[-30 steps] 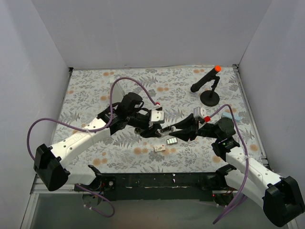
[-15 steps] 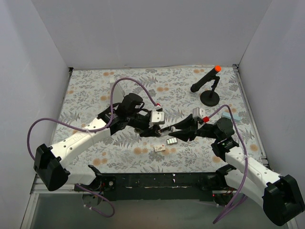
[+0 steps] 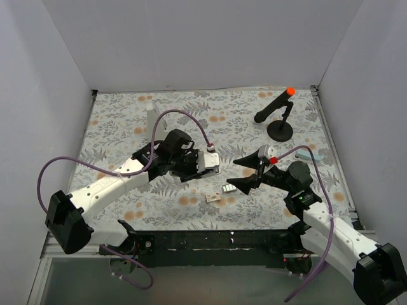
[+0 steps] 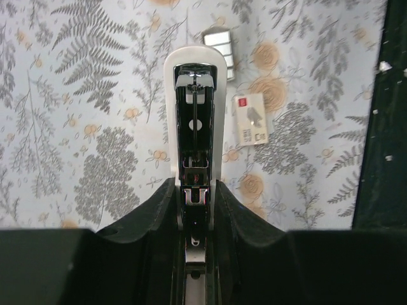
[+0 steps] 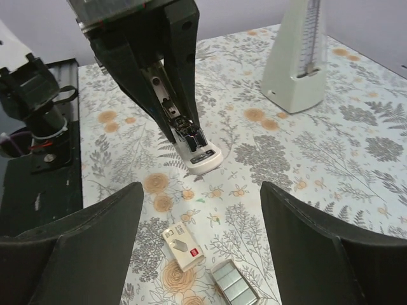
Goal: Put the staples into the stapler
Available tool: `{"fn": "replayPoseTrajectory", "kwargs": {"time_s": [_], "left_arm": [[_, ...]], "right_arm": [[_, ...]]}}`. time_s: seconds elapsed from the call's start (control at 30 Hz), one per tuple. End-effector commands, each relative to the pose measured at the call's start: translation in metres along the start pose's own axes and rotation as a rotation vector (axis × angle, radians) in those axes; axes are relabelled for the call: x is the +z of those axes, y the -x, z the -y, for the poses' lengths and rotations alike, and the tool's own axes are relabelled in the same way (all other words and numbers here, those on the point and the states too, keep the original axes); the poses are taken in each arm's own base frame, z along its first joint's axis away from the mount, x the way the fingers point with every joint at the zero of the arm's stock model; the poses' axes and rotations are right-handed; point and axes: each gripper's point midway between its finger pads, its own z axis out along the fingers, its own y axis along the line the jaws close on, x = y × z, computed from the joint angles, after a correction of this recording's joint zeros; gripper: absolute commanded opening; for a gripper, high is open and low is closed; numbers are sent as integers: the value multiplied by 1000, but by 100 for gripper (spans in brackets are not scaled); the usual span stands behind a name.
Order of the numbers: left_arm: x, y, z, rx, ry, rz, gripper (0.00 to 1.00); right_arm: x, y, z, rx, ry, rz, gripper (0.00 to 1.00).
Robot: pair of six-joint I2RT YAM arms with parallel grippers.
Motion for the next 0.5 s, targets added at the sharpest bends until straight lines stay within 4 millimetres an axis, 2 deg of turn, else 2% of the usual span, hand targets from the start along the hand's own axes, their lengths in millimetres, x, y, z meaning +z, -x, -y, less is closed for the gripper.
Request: {"fn": "replayPoseTrajectory", "kwargs": {"time_s": [0.0, 0.13, 0.2, 0.23, 0.27, 0.33, 0.37, 0.43, 0.47], "left_arm": [[-2, -29, -28, 42, 129, -154, 0], [16, -56, -42, 25, 124, -299, 0], [20, -62, -51, 27, 122, -334, 0], [27, -72, -55, 19, 114, -372, 0], [28, -76, -60, 23, 112, -389, 0], [31, -82, -71, 21, 123, -419, 0], [34, -94, -77, 4, 115, -453, 0], [35, -100, -90, -6, 127, -480, 0], [38, -115, -94, -32, 114, -519, 0]], "right_arm": [[-9, 2, 21, -30, -152, -3, 83], [-17, 2, 23, -12, -207, 24, 84], [-22, -4, 26, 1, -245, 23, 84], [-25, -1, 25, -8, -255, 40, 84], [-27, -6, 27, -3, -272, 36, 84], [-31, -3, 26, -14, -284, 54, 84], [-32, -3, 27, -16, -296, 57, 84], [-33, -6, 26, -19, -295, 52, 83], [-33, -7, 26, -17, -294, 48, 83]]}}
